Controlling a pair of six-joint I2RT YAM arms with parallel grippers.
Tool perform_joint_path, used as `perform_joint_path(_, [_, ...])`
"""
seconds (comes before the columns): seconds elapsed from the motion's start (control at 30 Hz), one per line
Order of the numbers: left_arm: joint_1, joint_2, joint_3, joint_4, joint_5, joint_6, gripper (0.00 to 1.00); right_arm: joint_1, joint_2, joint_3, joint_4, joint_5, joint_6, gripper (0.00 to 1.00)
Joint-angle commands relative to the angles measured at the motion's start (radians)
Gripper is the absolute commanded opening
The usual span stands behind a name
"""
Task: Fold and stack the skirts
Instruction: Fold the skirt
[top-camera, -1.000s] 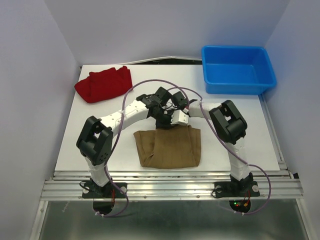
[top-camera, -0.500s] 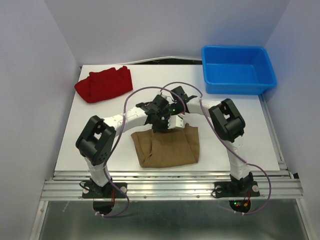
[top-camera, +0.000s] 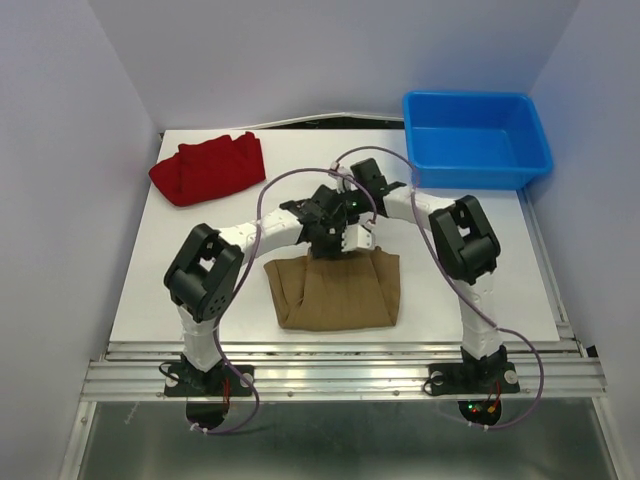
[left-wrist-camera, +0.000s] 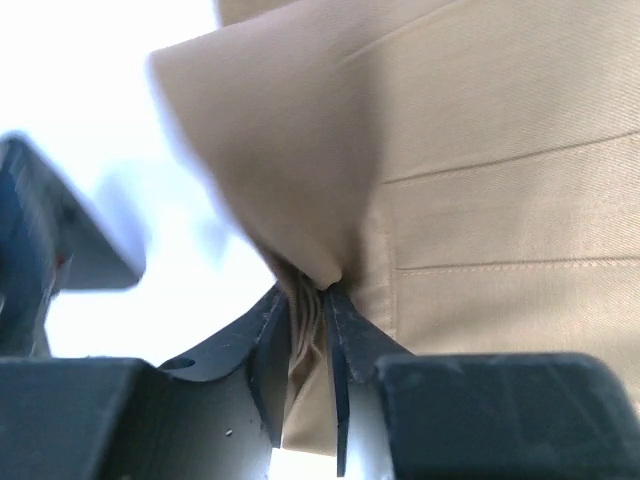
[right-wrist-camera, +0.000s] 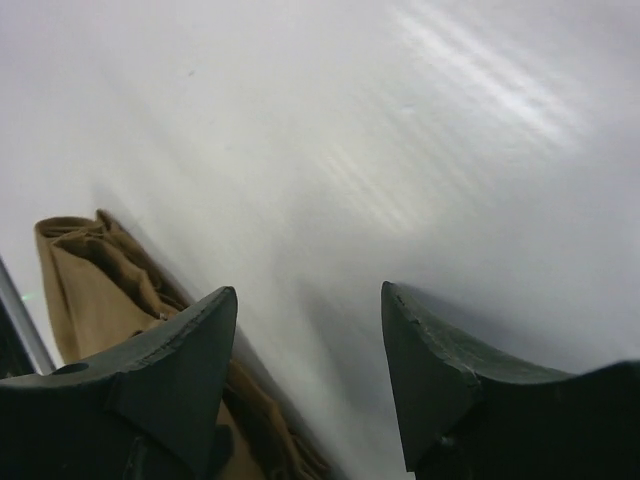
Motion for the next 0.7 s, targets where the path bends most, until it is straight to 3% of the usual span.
perform_joint_path(0.0, [0.032, -0.071, 0.162, -0.083, 0.027, -0.061, 0.5, -0.114, -0.083, 0.091, -0.059, 0.058, 0.001, 0.66])
perform_joint_path(0.13, [0.058, -0.145, 0.223, -0.161, 0.029, -0.134, 0.63, -0.161, -0.169, 0.124, -0.113, 0.037, -0.024, 0.71])
perform_joint_path(0.27, [0.099, -0.228, 0.238, -0.198, 0.081, -0.257, 0.63, -0.174, -0.291, 0.093, -0.183, 0.044, -0.085, 0.7])
perform_joint_path(0.3, [0.107, -0.251, 0.224, -0.191, 0.098, -0.353, 0.63, -0.174, -0.321, 0.078, -0.199, 0.035, -0.103, 0.7])
perform_joint_path(0.47, [0.116, -0.409, 0.022, -0.114, 0.239, -0.633, 0.59, -0.174, -0.465, -0.077, -0.301, -0.151, -0.105, 0.65])
perform_joint_path(0.5, [0.118, -0.422, -0.013, -0.081, 0.265, -0.673, 0.59, -0.174, -0.503, -0.171, -0.295, -0.188, -0.094, 0.65])
perform_joint_path(0.67, [0.119, -0.424, -0.232, 0.005, 0.36, -0.842, 0.56, -0.051, -0.545, -0.387, -0.277, -0.243, -0.11, 0.65])
